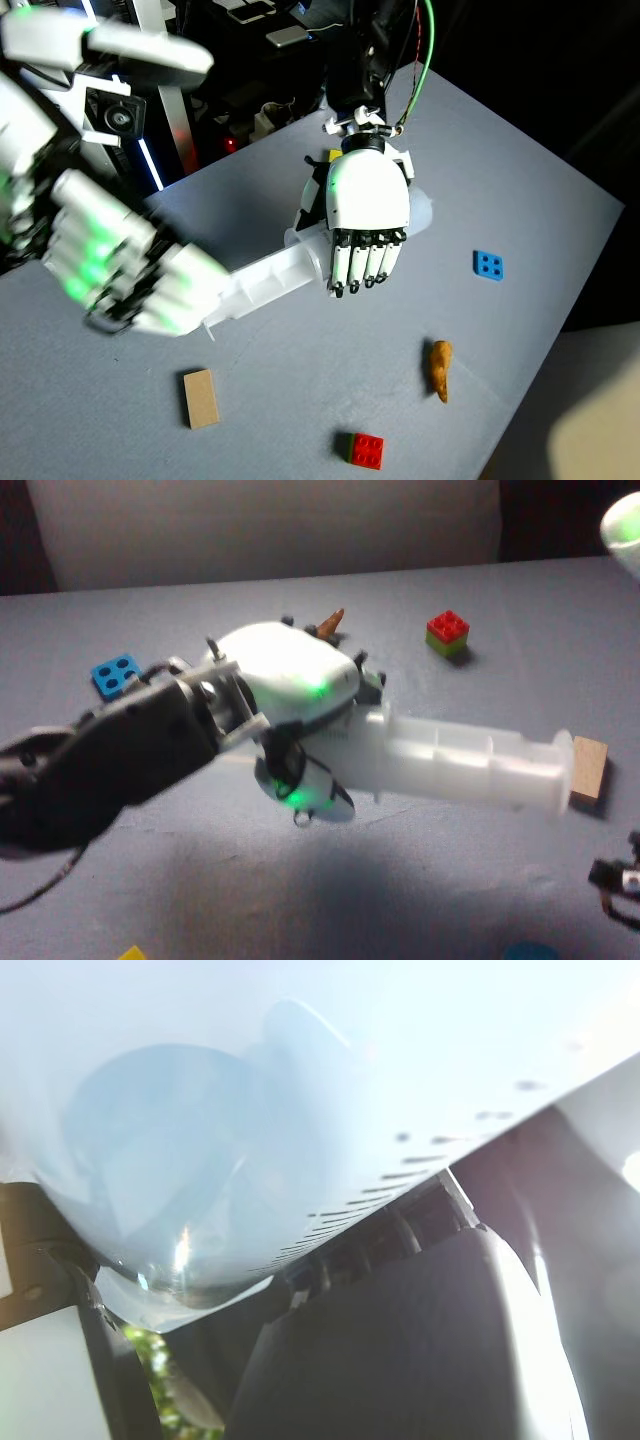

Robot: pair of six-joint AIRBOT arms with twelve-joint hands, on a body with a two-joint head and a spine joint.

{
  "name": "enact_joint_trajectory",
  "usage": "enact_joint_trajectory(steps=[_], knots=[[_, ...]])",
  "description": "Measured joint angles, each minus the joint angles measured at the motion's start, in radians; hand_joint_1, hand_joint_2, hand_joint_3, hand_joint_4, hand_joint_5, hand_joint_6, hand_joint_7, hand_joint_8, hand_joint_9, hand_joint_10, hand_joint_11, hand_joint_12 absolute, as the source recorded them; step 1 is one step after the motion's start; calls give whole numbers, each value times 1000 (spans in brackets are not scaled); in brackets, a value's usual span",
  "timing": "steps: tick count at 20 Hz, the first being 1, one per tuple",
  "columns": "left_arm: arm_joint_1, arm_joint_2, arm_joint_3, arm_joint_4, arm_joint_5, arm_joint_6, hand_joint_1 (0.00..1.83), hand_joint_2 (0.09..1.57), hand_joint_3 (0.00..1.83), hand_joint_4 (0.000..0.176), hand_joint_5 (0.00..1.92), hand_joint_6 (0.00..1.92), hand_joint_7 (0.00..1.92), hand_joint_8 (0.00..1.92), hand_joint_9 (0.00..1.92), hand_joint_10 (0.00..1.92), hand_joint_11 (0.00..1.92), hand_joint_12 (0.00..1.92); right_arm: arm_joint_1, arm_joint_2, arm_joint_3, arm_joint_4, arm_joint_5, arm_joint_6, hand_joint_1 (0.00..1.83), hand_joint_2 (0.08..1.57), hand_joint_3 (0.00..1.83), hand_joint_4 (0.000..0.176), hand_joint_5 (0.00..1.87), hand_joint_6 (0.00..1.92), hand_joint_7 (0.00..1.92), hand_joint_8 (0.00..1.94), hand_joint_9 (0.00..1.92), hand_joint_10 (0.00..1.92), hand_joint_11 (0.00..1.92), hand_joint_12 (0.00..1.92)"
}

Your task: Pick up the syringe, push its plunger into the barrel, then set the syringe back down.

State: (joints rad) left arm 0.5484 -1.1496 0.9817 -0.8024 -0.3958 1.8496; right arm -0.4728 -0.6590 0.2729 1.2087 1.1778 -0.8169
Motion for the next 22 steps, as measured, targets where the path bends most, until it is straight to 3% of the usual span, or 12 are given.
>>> enact_joint_trajectory(steps=[2, 5, 7, 9, 13, 14, 17, 22], knots=[[-27, 12, 9, 4, 16, 15, 1380, 1127, 0, 0, 969, 731, 851, 1218, 962, 1283, 1047, 1204, 0, 0, 0, -2, 35, 60, 210, 1084, 2, 0, 161, 1, 163, 1, 154, 1, 0, 523], [-49, 25, 21, 0, 54, 21, 1383, 1115, 0, 0, 955, 779, 868, 1177, 1017, 1190, 1096, 1079, -20, 0, 0, 68, 66, 76, 238, 1075, 0, 0, 164, 1, 166, 0, 155, 0, 0, 541], [-61, 27, 28, 0, 72, 28, 1379, 1123, 0, 0, 973, 750, 851, 1211, 970, 1260, 1043, 1193, -51, -8, 0, 115, 76, 78, 248, 1073, 0, 0, 155, 0, 160, 0, 158, 1, 0, 576], [-73, 33, 34, 3, 91, 29, 1373, 1144, 1, 0, 964, 776, 789, 1307, 917, 1320, 981, 1209, -75, -24, 0, 115, 83, 80, 243, 1066, 0, 0, 158, 2, 163, 1, 159, 1, 0, 579], [-76, 61, 40, -2, 99, 16, 1380, 1123, 1, 0, 945, 799, 851, 1201, 992, 1231, 1081, 1121, -119, -64, 0, 101, 149, 171, 220, 1081, 2, 0, 157, 7, 166, 6, 158, 4, 0, 508], [-81, 68, 43, -20, 100, 16, 1371, 1151, 0, 0, 947, 777, 777, 1316, 914, 1347, 1047, 1181, -124, -71, 1, 108, 155, 185, 223, 1076, 0, 0, 148, 2, 158, 1, 149, 1, 0, 472], [-108, 72, 52, -28, 98, 34, 1371, 1151, 0, 0, 915, 838, 793, 1294, 922, 1335, 1010, 1238, -138, -98, 5, 103, 167, 194, 241, 1069, 0, 0, 156, 0, 156, 0, 147, 0, 0, 481], [-124, 74, 53, -27, 124, 40, 1367, 1157, 0, 0, 955, 779, 758, 1344, 888, 1376, 970, 1298, -140, -173, 51, 109, 143, 212, 216, 1076, 2, 0, 167, 6, 165, 5, 154, 4, 0, 511]])
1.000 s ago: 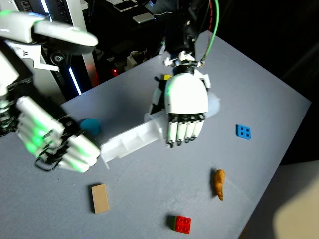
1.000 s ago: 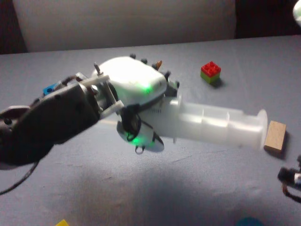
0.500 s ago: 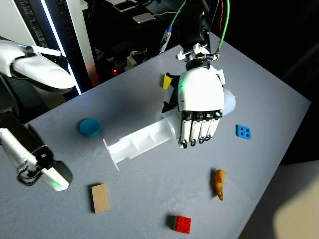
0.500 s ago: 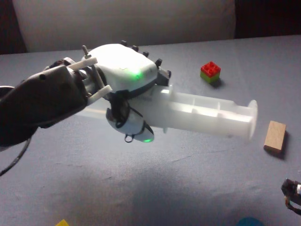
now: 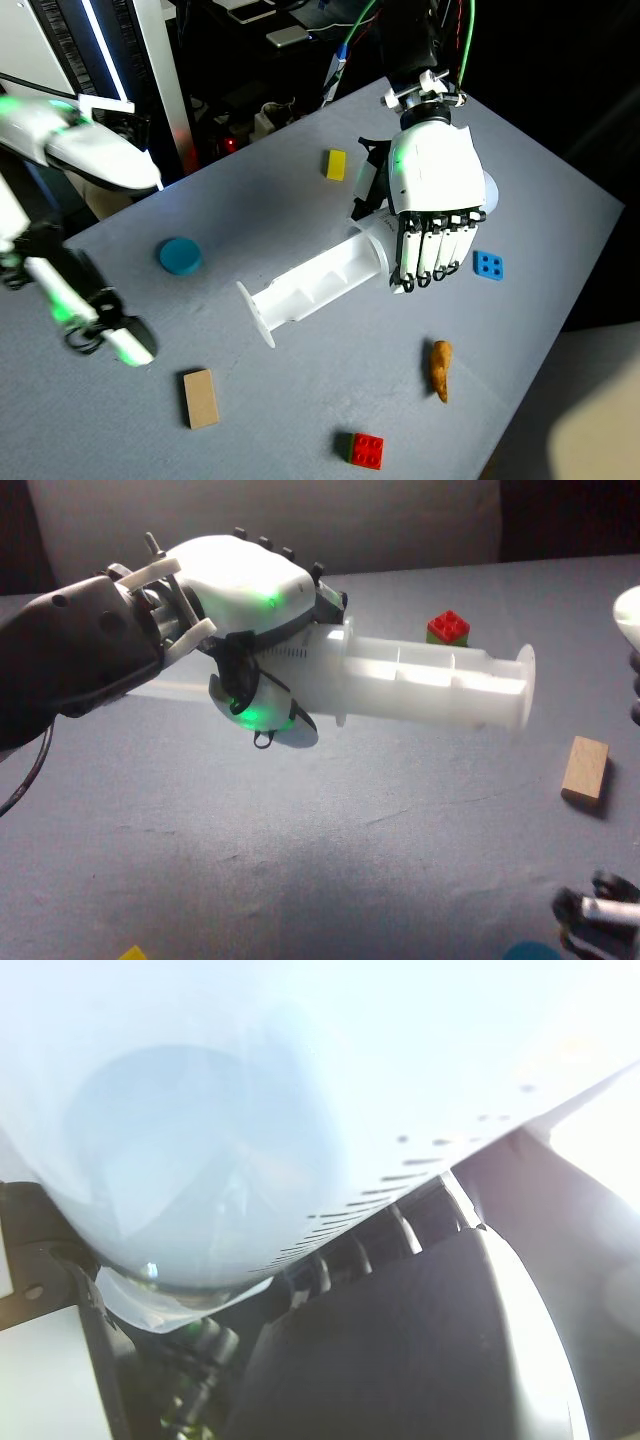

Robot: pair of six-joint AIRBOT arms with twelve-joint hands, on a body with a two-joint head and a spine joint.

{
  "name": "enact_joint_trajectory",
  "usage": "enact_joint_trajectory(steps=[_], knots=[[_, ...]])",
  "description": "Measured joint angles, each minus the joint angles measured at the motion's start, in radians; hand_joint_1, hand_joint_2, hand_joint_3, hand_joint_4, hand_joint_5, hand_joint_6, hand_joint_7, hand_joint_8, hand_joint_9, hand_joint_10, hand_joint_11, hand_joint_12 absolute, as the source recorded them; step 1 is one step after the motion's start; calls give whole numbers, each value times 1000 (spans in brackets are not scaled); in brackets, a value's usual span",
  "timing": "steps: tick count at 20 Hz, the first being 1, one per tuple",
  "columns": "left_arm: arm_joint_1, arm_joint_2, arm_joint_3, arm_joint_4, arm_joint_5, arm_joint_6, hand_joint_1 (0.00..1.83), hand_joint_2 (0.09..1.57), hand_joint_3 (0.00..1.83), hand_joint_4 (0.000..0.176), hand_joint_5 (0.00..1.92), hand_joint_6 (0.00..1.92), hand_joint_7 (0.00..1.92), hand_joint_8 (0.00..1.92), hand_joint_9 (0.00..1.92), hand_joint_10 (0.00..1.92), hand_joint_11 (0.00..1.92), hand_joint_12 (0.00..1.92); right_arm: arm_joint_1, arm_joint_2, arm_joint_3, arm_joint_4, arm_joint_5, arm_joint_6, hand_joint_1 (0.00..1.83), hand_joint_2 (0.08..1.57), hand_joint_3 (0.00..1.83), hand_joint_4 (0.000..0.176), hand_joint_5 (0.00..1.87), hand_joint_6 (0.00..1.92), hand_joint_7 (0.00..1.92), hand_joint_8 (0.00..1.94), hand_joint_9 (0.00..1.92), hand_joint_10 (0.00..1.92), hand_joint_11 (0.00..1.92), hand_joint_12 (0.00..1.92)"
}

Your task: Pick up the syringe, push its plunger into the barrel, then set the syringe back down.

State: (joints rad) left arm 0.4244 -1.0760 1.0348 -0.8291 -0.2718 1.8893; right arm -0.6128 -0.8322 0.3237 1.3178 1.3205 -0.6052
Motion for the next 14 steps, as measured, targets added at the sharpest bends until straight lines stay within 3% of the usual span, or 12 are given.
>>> enact_joint_trajectory(steps=[5, 8, 10, 11, 12, 14], knots=[[-5, 13, 0, 1, 18, 7, 1375, 1135, 0, 0, 978, 774, 826, 1234, 924, 1321, 957, 1309, 79, -56, 40, 55, -37, 32, 220, 1076, 2, 0, 164, 1, 168, 1, 158, 0, 0, 555], [-5, 20, 14, -13, 20, 10, 1374, 1137, 0, 0, 949, 806, 816, 1252, 946, 1296, 1011, 1229, 78, -72, 41, 80, -47, 59, 176, 1074, 0, 0, 133, 0, 131, 0, 118, 0, 0, 430], [-5, 20, 17, -26, 12, 13, 1373, 1142, 1, 0, 944, 815, 820, 1247, 916, 1343, 980, 1318, 71, -85, 51, 69, -46, 67, 106, 1076, 1, 0, 62, 0, 70, 1, 68, 0, 0, 277], [-5, 20, 17, -34, 13, 14, 1380, 1125, 0, 0, 1032, 651, 850, 1228, 944, 1348, 972, 1348, 71, -94, 57, 74, -48, 67, 58, 1075, 1, 0, 31, 0, 45, 0, 47, 0, 0, 214], [-5, 20, 15, -77, 12, 34, 1376, 1132, 8, 0, 963, 766, 829, 1247, 931, 1328, 997, 1305, 69, -106, 69, 76, -56, 67, 49, 1067, 0, 0, 21, 0, 29, 2, 30, 3, 0, 150], [-5, 20, 13, -92, 8, 48, 1374, 1142, 1, 0, 937, 805, 820, 1262, 925, 1328, 1007, 1253, 65, -129, 101, 77, -78, 73, 42, 1057, 0, 0, 27, 2, 33, 2, 36, 3, 0, 132]])
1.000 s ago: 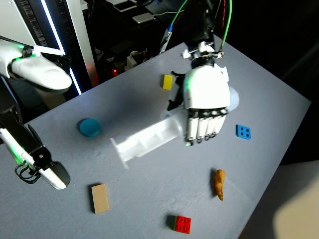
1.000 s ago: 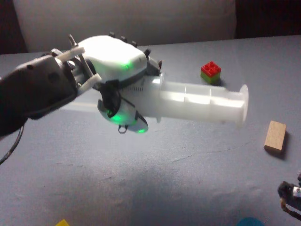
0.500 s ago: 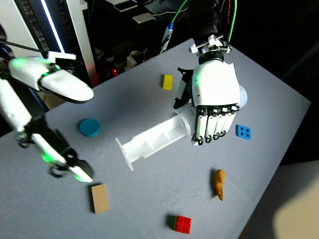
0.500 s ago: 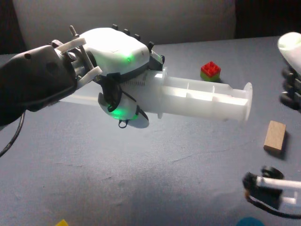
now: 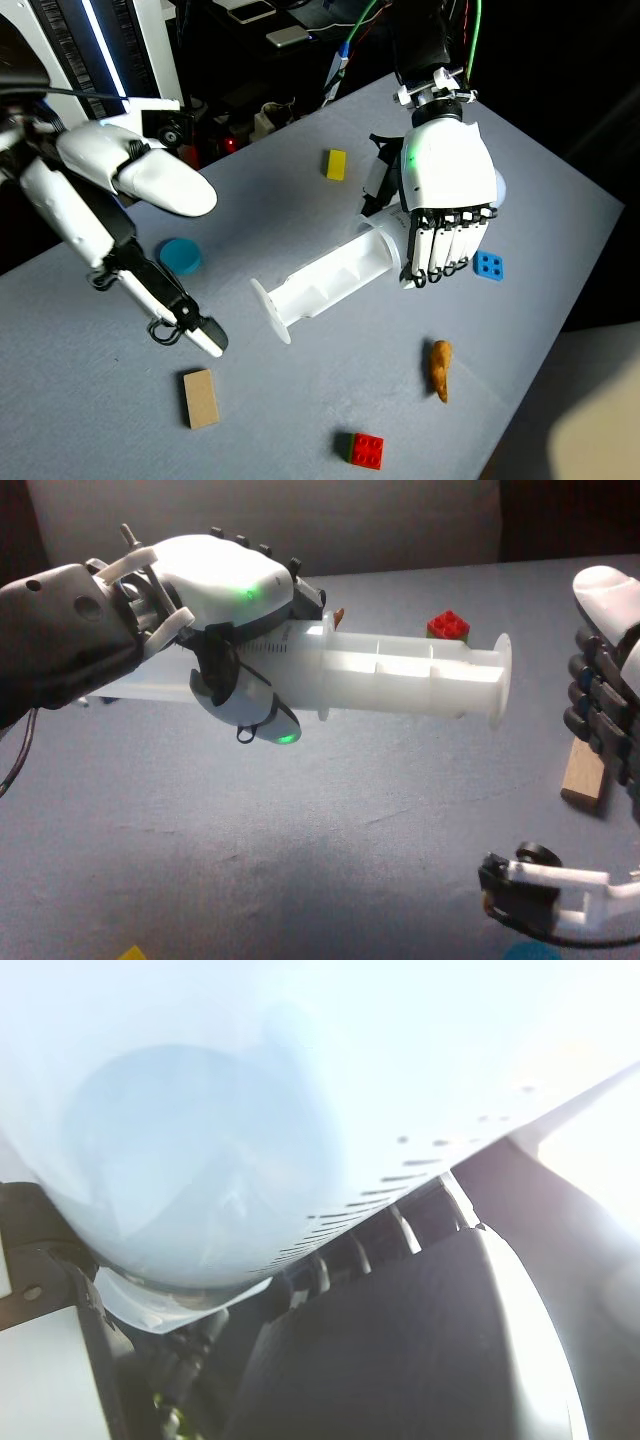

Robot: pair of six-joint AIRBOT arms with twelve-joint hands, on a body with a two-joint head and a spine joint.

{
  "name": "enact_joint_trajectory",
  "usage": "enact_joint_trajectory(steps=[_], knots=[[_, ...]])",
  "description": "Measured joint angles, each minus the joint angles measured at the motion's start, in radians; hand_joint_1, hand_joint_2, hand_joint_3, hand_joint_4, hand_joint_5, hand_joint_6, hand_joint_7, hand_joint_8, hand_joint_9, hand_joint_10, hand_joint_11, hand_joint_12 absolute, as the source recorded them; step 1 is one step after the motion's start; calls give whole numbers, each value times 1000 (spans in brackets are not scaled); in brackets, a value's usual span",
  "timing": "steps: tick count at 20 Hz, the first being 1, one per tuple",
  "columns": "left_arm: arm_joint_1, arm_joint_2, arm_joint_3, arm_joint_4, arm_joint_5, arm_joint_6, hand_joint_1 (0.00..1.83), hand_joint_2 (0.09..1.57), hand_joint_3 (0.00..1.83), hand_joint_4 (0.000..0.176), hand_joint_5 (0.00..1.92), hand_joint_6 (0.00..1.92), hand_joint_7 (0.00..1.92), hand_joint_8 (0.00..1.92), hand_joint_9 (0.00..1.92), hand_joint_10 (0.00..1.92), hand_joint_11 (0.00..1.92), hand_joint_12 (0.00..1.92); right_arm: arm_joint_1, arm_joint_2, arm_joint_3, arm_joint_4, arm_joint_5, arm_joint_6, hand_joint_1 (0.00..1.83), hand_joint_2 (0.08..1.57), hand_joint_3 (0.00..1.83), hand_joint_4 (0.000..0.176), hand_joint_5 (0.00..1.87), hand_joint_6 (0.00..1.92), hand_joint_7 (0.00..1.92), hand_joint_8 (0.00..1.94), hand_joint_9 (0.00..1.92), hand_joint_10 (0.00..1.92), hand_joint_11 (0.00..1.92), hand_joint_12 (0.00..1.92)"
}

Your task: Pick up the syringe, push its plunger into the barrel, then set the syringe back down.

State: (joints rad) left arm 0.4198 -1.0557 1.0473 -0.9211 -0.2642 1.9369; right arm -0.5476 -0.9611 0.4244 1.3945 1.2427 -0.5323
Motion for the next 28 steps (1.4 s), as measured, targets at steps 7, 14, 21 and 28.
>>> enact_joint_trajectory(steps=[7, 14, 21, 28], knots=[[0, 0, -3, -7, -13, 0, 1369, 1153, 0, 0, 955, 803, 777, 1320, 882, 1367, 945, 1251, 47, -91, 80, -6, -65, 5, 67, 1060, 2, 0, 52, 2, 56, 1, 53, 1, 0, 221], [-2, 3, 5, -11, -22, 8, 1370, 1151, 0, 0, 954, 797, 767, 1318, 908, 1347, 1016, 1189, 60, -139, 116, -20, -97, 3, 45, 1075, 4, 0, 15, 5, 21, 6, 17, 5, 17, 58], [-6, 13, 12, -11, -47, 19, 1374, 1140, 0, 0, 936, 826, 809, 1262, 947, 1288, 1033, 1138, 119, -187, 172, -21, -137, 8, 86, 1071, 0, 0, 70, 2, 73, 1, 61, 1, 0, 245], [-7, 17, 12, -14, -50, 21, 1364, 1170, 0, 0, 915, 830, 734, 1368, 885, 1396, 977, 1301, 127, -233, 200, -63, -157, 1, 73, 1083, 0, 0, 59, 1, 70, 2, 63, 2, 0, 218]])
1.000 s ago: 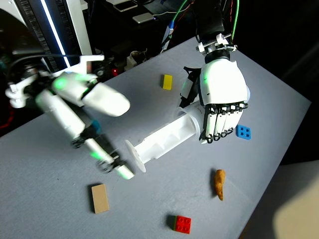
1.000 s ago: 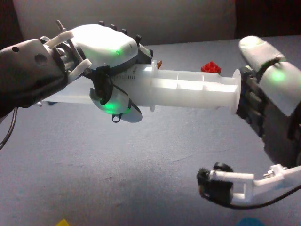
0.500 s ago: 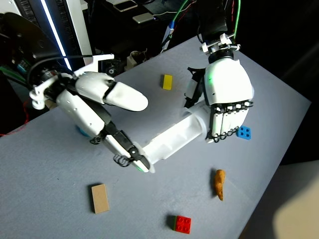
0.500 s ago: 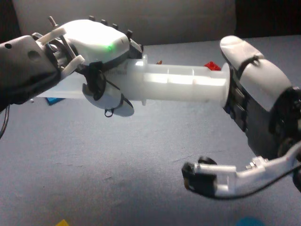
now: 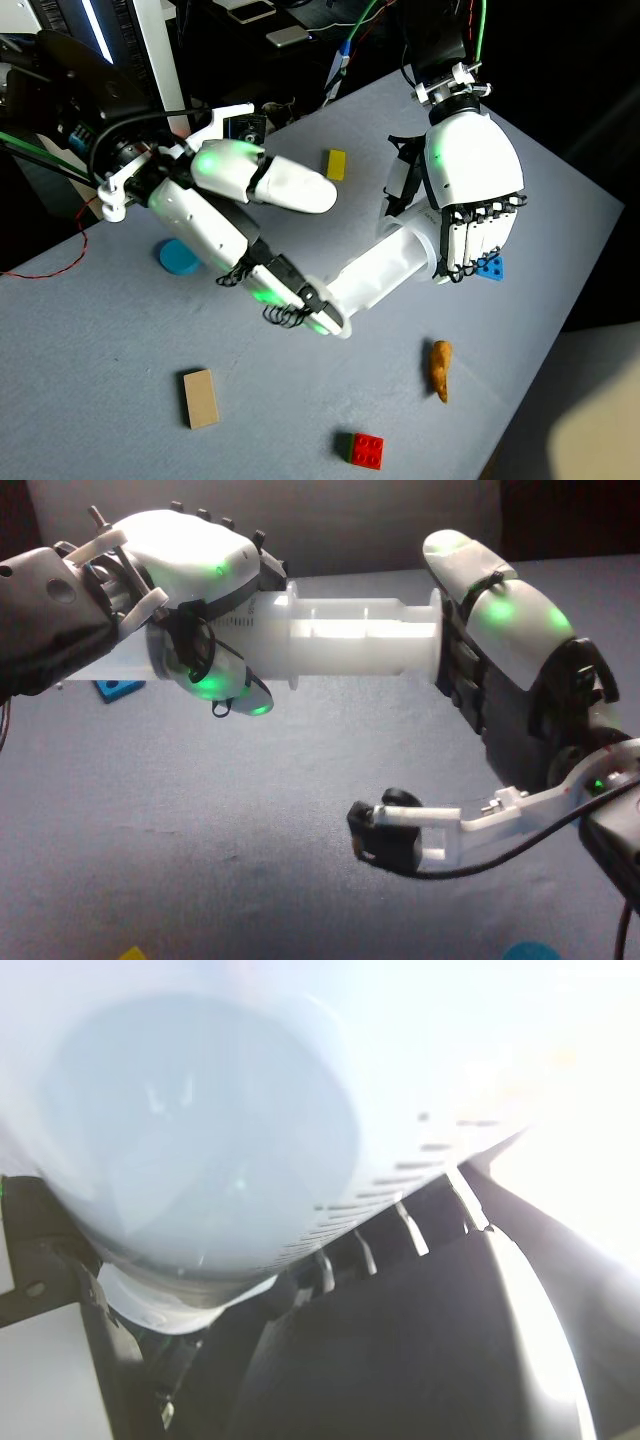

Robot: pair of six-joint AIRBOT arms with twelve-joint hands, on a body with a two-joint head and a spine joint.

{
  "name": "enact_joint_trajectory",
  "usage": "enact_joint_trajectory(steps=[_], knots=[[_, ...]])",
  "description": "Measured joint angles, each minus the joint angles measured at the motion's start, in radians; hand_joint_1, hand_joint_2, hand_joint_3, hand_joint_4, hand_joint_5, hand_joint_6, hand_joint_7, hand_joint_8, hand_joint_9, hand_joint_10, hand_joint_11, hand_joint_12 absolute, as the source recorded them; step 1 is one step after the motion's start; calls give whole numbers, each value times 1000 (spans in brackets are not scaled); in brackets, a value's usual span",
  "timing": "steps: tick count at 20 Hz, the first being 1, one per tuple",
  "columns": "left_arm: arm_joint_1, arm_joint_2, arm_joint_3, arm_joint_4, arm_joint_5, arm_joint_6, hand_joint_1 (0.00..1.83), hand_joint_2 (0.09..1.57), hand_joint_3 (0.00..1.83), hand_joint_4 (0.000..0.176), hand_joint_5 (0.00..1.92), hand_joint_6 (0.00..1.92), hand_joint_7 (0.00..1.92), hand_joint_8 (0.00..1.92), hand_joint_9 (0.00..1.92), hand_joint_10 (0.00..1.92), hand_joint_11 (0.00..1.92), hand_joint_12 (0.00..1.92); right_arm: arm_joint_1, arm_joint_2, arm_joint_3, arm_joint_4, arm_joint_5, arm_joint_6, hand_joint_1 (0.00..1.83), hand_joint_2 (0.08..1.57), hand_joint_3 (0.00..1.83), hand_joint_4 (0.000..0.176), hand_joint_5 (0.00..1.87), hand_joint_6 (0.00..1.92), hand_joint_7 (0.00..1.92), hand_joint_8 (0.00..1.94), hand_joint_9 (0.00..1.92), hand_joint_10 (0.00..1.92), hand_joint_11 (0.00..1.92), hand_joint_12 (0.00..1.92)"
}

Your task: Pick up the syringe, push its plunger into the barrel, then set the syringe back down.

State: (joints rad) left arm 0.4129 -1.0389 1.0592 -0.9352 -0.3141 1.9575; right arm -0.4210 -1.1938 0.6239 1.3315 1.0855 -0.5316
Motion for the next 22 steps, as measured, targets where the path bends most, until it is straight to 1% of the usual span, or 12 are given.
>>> enact_joint_trajectory(steps=[2, 5, 6, 9, 10, 11, 15, 16, 17, 19, 20, 22], knots=[[-2, 1, 0, 0, 8, 3, 1371, 1154, 0, 0, 903, 852, 777, 1309, 935, 1324, 1042, 1198, 0, -17, 6, -5, -2, 0, 92, 1076, 0, 0, 82, 5, 85, 3, 73, 3, 0, 254], [-7, 1, 0, 0, 11, 7, 1371, 1154, 0, 0, 942, 790, 763, 1330, 913, 1353, 1033, 1188, 7, -40, 16, -10, -2, -7, 80, 1088, 2, 0, 38, 1, 49, 0, 36, 0, 0, 169], [-8, 1, 0, 1, 11, 7, 1369, 1159, 2, 0, 914, 835, 759, 1344, 908, 1354, 1024, 1201, 7, -46, 20, -16, -3, -7, 70, 1085, 1, 0, 43, 3, 54, 2, 44, 3, 0, 183], [-8, 1, 0, 1, 25, 7, 1387, 1111, 0, 0, 953, 739, 907, 1161, 1029, 1233, 1038, 1196, 8, -59, 23, -23, -19, -15, 108, 1080, 0, 0, 50, 1, 59, 1, 48, 1, 0, 189], [-8, 1, 0, 0, 27, 6, 1379, 1130, 6, 0, 877, 886, 872, 1186, 980, 1257, 1033, 1185, 11, -64, 27, -23, -27, -16, 104, 1078, 0, 0, 55, 2, 66, 2, 55, 2, 0, 213], [-8, 1, 0, 2, 29, 6, 1375, 1143, 1, 0, 871, 904, 837, 1231, 956, 1292, 1046, 1193, 14, -69, 27, -23, -30, -19, 115, 1078, 0, 0, 65, 3, 76, 3, 65, 3, 0, 231], [-6, 1, -1, 2, 41, 6, 1377, 1138, 1, 0, 855, 909, 869, 1178, 972, 1272, 1067, 1127, 14, -88, 29, -29, -42, -22, 122, 1079, 0, 0, 71, 1, 85, 1, 73, 2, 0, 250], [-7, 1, -1, 3, 42, 6, 1389, 1107, 0, 0, 925, 791, 938, 1098, 1059, 1184, 1084, 1124, 16, -92, 31, -32, -48, -22, 114, 1077, 0, 0, 59, 0, 76, 0, 65, 0, 0, 235], [-7, 1, -2, 2, 42, 6, 1378, 1133, 6, 0, 893, 839, 863, 1208, 965, 1282, 1045, 1153, 20, -96, 35, -33, -55, -23, 122, 1076, 0, 0, 64, 2, 76, 1, 65, 1, 0, 233], [-7, 1, -2, 2, 42, 5, 1372, 1151, 0, 0, 873, 898, 813, 1266, 940, 1312, 1027, 1217, 28, -108, 47, -39, -77, -24, 132, 1079, 0, 0, 60, 1, 71, 2, 57, 3, 0, 195], [-7, 1, -3, 1, 43, 4, 1372, 1152, 0, 0, 876, 888, 805, 1276, 940, 1315, 1032, 1221, 32, -112, 53, -40, -94, -26, 131, 1081, 0, 0, 74, 2, 89, 3, 73, 4, 0, 247], [-6, 1, -6, 0, 42, 3, 1392, 1094, 0, 0, 1009, 653, 937, 1101, 1062, 1198, 1074, 1184, 43, -120, 65, -44, -121, -35, 93, 1086, 1, 0, 54, 0, 73, 1, 60, 2, 0, 239]])
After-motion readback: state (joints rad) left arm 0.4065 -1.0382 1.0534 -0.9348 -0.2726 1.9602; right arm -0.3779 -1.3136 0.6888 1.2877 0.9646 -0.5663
